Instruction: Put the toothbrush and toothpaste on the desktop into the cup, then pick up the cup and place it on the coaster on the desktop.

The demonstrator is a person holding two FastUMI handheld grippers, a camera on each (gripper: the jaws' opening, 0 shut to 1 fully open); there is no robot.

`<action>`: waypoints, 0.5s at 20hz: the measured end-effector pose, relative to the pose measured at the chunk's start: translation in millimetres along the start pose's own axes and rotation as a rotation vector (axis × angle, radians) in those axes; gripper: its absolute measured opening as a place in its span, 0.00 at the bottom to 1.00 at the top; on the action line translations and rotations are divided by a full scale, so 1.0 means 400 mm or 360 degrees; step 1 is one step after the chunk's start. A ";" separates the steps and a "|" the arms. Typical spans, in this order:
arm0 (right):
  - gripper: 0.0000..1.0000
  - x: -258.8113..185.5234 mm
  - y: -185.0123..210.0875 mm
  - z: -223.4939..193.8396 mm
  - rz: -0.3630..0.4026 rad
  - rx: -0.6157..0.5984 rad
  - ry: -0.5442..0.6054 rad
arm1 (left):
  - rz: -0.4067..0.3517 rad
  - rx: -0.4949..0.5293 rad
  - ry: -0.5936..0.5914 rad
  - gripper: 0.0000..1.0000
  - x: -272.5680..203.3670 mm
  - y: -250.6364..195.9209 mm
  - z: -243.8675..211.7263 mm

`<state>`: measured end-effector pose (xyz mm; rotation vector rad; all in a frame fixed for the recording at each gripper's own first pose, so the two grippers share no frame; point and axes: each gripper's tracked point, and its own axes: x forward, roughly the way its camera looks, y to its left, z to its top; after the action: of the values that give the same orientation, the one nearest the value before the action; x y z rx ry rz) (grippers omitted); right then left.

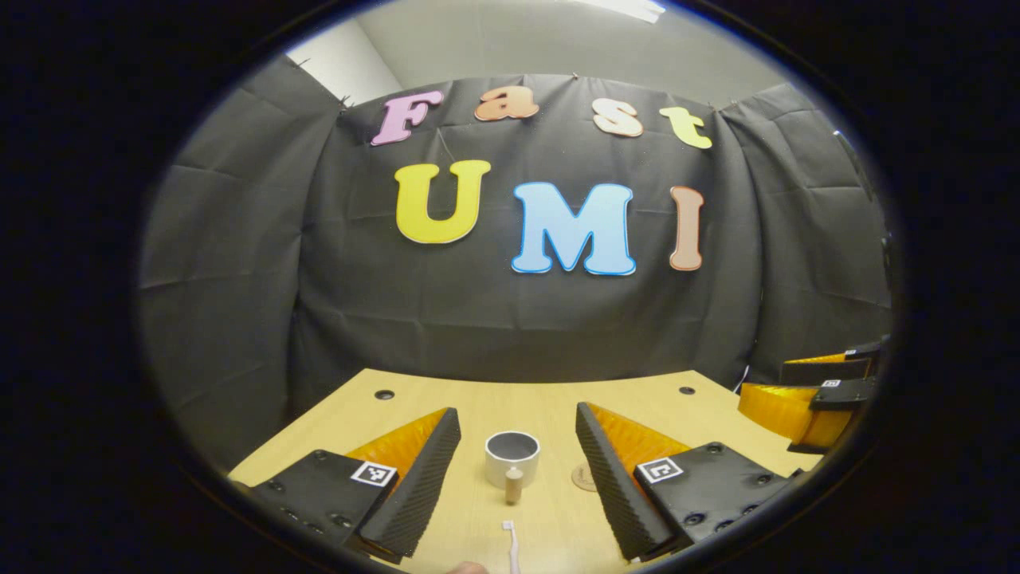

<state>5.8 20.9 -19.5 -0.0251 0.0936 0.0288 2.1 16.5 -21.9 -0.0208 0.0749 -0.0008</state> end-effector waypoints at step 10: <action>0.90 0.009 0.022 -0.094 0.0055 0.0036 0.0242 | -0.0015 -0.0051 0.0252 1.00 -0.013 -0.024 -0.127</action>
<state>5.7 28.9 -57.4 -0.0031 0.2465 0.0604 -7.0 6.1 -72.0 -0.0532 0.2329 -0.0109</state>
